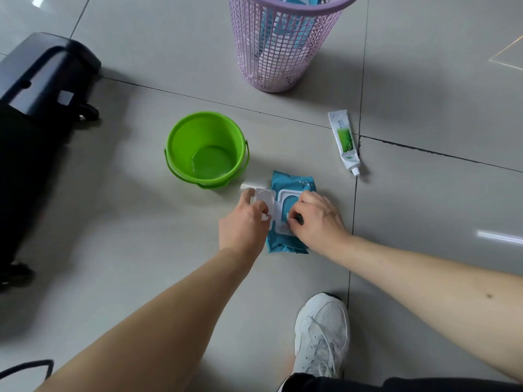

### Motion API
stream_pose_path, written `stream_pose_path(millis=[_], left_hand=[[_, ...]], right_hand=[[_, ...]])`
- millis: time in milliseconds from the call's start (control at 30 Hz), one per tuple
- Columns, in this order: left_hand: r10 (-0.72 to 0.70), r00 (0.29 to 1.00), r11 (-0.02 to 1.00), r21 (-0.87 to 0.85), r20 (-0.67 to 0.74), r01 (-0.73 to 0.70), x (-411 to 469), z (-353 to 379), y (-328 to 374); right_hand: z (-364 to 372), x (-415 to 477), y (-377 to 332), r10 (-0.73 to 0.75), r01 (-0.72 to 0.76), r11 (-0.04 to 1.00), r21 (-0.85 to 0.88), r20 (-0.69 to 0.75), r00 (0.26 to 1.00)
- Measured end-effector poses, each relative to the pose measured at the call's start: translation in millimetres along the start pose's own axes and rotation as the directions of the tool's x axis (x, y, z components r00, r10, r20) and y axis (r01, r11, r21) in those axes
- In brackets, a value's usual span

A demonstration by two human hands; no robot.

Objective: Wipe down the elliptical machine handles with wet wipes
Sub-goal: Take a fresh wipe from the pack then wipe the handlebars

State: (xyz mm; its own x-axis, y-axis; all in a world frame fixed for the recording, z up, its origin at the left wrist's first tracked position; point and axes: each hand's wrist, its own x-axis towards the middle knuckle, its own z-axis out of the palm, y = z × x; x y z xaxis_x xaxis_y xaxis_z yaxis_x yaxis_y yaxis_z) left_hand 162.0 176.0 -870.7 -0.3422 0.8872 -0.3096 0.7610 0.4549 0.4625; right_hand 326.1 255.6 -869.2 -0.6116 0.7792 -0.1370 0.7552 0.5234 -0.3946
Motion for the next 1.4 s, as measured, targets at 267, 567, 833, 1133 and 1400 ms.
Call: stream_pose_path(millis=[267, 567, 833, 1133, 1400], left_hand=[[0.285, 0.958, 0.919, 0.274, 0.040, -0.285, 0, -16, 11], [0.304, 0.936, 0.902, 0.264, 0.176, -0.342, 13, -12, 29], [0.351, 0.911, 0.877, 0.265, 0.218, -0.401, 6, -6, 27], [0.218, 0.954, 0.972, 0.038, 0.205, -0.230, 9, -9, 27], [0.121, 0.978, 0.992, -0.051, 0.172, -0.114, 12, 0, 23]], right_hand=[[-5, 0, -1, 0.263, -0.273, 0.917, 0.291, 0.073, 0.962], [-18, 3, 4, 0.417, -0.440, 0.760, 0.479, 0.160, 0.895], [-25, 9, 11, 0.474, -0.480, 0.740, 0.472, 0.140, 0.869], [-31, 13, 18, 0.436, -0.504, 0.733, 0.456, 0.254, 0.863], [-27, -4, 14, 0.099, -0.138, 0.937, 0.320, 0.135, 0.986]])
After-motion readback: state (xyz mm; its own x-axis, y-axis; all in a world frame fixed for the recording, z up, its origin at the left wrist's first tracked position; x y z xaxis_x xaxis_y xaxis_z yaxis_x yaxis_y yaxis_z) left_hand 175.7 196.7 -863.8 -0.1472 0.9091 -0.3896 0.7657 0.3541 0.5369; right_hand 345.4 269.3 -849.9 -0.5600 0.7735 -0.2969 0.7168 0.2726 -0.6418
